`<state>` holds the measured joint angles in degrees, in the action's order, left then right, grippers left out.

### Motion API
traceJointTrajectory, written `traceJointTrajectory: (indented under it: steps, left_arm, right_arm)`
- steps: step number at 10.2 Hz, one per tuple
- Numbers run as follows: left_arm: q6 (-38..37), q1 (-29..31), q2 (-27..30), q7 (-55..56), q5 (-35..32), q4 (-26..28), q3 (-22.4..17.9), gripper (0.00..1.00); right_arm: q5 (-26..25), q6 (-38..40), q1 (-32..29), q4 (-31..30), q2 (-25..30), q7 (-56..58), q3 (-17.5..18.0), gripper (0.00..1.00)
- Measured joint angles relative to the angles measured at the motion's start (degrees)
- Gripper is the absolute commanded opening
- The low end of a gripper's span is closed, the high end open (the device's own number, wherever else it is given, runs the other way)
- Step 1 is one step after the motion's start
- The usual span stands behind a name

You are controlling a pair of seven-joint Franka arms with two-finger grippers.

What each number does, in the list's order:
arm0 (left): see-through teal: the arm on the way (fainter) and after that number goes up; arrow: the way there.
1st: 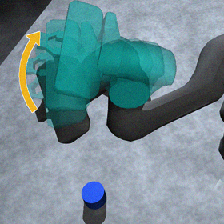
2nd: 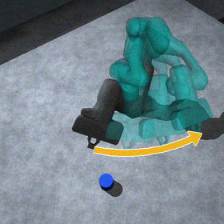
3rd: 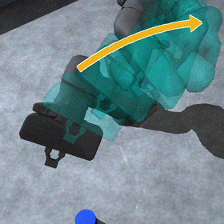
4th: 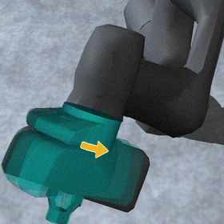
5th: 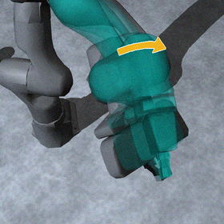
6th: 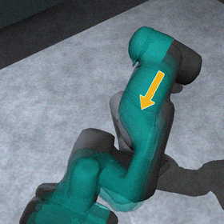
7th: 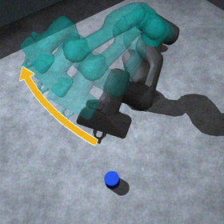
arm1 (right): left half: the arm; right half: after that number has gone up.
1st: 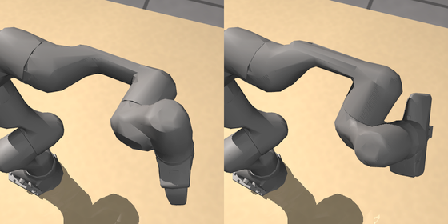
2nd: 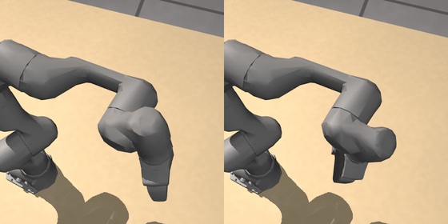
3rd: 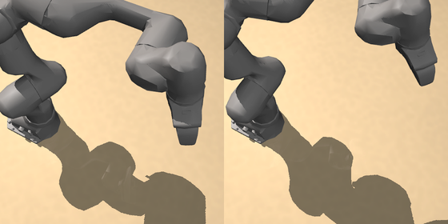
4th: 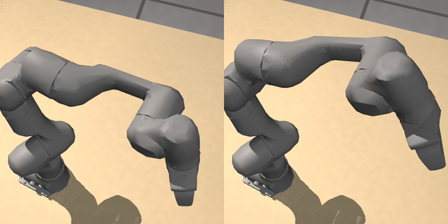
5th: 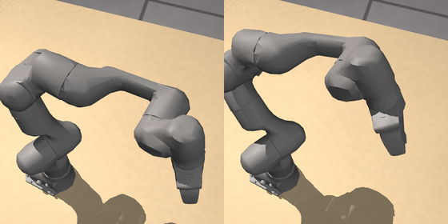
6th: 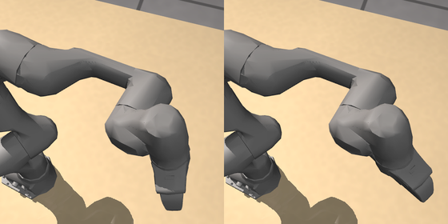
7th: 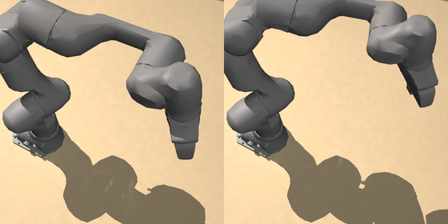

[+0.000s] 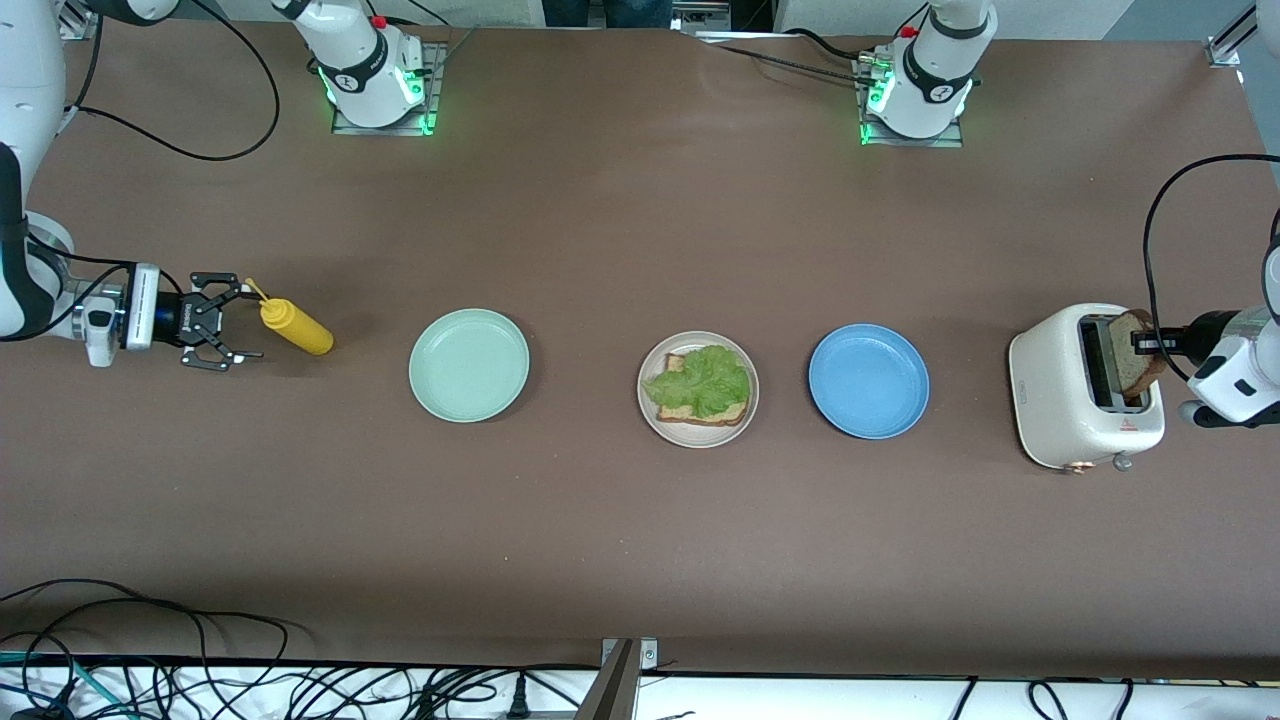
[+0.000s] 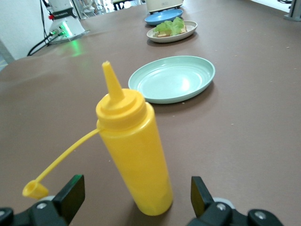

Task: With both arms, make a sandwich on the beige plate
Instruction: 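Grasp the yellow squeeze bottle with the right gripper while the left gripper grasps bread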

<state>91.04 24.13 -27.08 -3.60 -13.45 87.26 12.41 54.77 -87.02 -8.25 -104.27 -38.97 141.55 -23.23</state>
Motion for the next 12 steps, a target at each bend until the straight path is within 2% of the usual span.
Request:
traceJointTrajectory:
  steps: [4, 5, 6, 7, 8, 12]
  left_arm:
    - [-2.2, -0.2, 1.5, 0.1, 0.0, -0.1, 0.6, 0.00]
    - [-3.6, -0.2, 2.5, 0.1, 0.0, -0.3, 1.1, 0.00]
    - [-4.8, -0.3, 3.8, 0.1, 0.0, -0.4, 1.9, 0.00]
    - [-5.8, -0.3, 5.2, 0.2, 0.0, -0.5, 2.9, 0.00]
    - [-6.9, -0.3, 6.7, 0.2, 0.0, -0.6, 4.1, 0.00]
    - [-14.7, -0.4, 10.2, 0.3, 1.3, -6.3, 8.8, 0.00]
  right_arm:
    - [0.2, 0.5, 0.1, 0.1, -1.5, 0.7, 1.0, 0.98]
    - [0.5, 0.5, 0.1, 0.1, -1.9, 0.7, 1.6, 0.89]
    - [0.8, 0.5, 0.2, 0.1, -2.3, 0.7, 2.1, 0.57]
    - [1.1, 0.5, 0.2, 0.1, -2.6, 0.6, 2.4, 0.17]
    - [1.5, 0.5, 0.3, 0.2, -2.7, 0.6, 2.5, 0.00]
    - [2.7, -0.4, 3.7, 2.8, -1.9, -3.2, 2.4, 0.00]
